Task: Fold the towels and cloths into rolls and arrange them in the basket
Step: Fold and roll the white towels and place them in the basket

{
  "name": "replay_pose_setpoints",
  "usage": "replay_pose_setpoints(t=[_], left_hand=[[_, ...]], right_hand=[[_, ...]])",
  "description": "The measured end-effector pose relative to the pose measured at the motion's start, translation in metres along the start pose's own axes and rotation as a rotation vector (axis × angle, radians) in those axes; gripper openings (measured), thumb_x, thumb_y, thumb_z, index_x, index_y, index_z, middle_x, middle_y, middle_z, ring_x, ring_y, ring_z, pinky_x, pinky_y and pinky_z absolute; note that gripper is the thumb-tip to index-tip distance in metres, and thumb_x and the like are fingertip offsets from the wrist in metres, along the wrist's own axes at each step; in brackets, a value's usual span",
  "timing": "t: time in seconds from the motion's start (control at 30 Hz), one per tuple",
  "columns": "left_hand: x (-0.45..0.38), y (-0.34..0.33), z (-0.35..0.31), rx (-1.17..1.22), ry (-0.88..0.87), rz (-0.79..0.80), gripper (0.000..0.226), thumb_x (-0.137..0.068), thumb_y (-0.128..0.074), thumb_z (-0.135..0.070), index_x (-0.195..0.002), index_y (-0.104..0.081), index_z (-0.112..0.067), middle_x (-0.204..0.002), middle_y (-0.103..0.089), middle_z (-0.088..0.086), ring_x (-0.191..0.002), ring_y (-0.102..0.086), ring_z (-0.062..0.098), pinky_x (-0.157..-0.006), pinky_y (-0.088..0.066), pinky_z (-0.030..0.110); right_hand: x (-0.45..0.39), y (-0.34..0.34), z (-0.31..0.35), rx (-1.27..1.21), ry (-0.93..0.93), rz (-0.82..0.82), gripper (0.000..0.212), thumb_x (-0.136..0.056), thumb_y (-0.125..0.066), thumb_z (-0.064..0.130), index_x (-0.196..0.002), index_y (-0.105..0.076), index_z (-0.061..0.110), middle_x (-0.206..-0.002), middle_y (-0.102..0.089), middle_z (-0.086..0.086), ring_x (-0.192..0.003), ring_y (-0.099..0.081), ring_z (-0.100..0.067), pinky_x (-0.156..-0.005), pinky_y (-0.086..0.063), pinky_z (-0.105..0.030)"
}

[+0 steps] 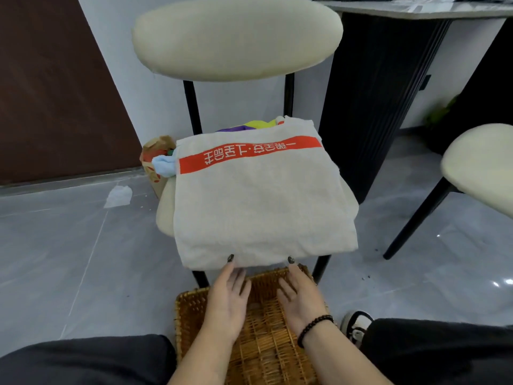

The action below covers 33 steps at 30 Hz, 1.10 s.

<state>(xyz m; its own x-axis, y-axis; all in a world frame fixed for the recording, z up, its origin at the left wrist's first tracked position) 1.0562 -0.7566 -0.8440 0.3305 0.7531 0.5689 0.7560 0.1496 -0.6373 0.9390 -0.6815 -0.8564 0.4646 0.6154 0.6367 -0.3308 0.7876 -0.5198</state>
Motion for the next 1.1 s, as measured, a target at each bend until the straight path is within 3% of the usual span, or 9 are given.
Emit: replay_pose_setpoints(t=[0.13,0.23,0.37,0.6,0.73,0.9,1.1], left_hand=[[0.003,-0.014,0.007,0.218,0.073,0.158,0.026,-0.088,-0.057,-0.010,-0.114,-0.062,-0.007,-0.119,-0.066,0.014,-0.122,-0.055,0.026,-0.110,-0.036,0.042],[0.000,-0.019,0.007,0.263,0.063,0.166,0.024,-0.087,-0.058,-0.008,-0.109,-0.065,-0.006,-0.112,-0.069,0.014,-0.112,-0.062,0.024,-0.103,-0.045,0.039],[0.003,-0.025,0.010,0.289,0.046,0.176,0.020,-0.081,-0.063,-0.010,-0.096,-0.078,-0.009,-0.111,-0.071,0.013,-0.100,-0.069,0.021,-0.091,-0.053,0.037],[0.009,-0.021,0.007,0.303,-0.047,0.134,0.035,-0.084,-0.061,-0.014,-0.119,-0.062,-0.011,-0.117,-0.070,0.008,-0.103,-0.068,0.016,-0.086,-0.056,0.032],[0.012,-0.013,-0.001,0.308,-0.097,0.084,0.040,-0.085,-0.062,-0.017,-0.125,-0.059,-0.014,-0.117,-0.069,0.006,-0.103,-0.068,0.015,-0.079,-0.059,0.029],[0.014,0.003,-0.020,0.299,-0.142,-0.023,0.029,-0.092,-0.060,-0.021,-0.121,-0.061,-0.015,-0.111,-0.072,0.005,-0.098,-0.070,0.015,-0.078,-0.060,0.034],[0.020,0.013,-0.045,-0.031,-0.198,-0.129,0.015,-0.099,-0.052,-0.023,-0.110,-0.060,-0.017,-0.108,-0.067,0.009,-0.098,-0.066,0.023,-0.077,-0.057,0.041]], right_hand=[[0.002,-0.026,-0.007,-0.242,-0.002,0.258,0.087,-0.060,-0.087,0.028,-0.135,-0.049,0.006,-0.115,-0.064,-0.012,-0.109,-0.060,-0.023,-0.092,-0.050,-0.035],[0.001,-0.038,0.005,-0.271,-0.003,0.323,0.058,-0.081,-0.066,0.015,-0.135,-0.048,0.003,-0.121,-0.063,-0.016,-0.113,-0.060,-0.027,-0.093,-0.053,-0.036],[0.002,-0.047,0.007,-0.276,-0.014,0.364,0.051,-0.080,-0.063,0.003,-0.129,-0.051,0.001,-0.125,-0.061,-0.021,-0.117,-0.058,-0.031,-0.097,-0.049,-0.042],[0.006,-0.032,0.015,-0.301,0.084,0.286,0.026,-0.090,-0.055,0.001,-0.114,-0.061,0.007,-0.114,-0.069,-0.013,-0.102,-0.068,-0.023,-0.083,-0.057,-0.036],[0.008,-0.019,0.031,-0.362,0.153,0.212,0.028,-0.089,-0.057,0.004,-0.116,-0.061,0.007,-0.111,-0.070,-0.011,-0.101,-0.067,-0.020,-0.082,-0.057,-0.035],[0.009,0.002,0.062,-0.386,0.235,0.138,0.023,-0.093,-0.054,0.013,-0.115,-0.060,0.007,-0.109,-0.071,-0.008,-0.102,-0.067,-0.019,-0.088,-0.054,-0.038],[0.017,0.018,0.091,-0.170,0.374,0.022,0.017,-0.099,-0.048,0.016,-0.110,-0.060,0.013,-0.101,-0.073,-0.003,-0.100,-0.068,-0.019,-0.084,-0.057,-0.036]])
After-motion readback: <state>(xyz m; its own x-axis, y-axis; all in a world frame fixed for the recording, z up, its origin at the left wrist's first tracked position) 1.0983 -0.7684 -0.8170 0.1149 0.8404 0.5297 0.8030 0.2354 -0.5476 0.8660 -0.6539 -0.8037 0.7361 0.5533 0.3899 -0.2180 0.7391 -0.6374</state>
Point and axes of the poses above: each hand's wrist, its own x-axis away from the middle knuckle, its own y-axis out of the back of the hand, z = x × y, the point moved 3 cm from there along -x, towards the middle knuckle
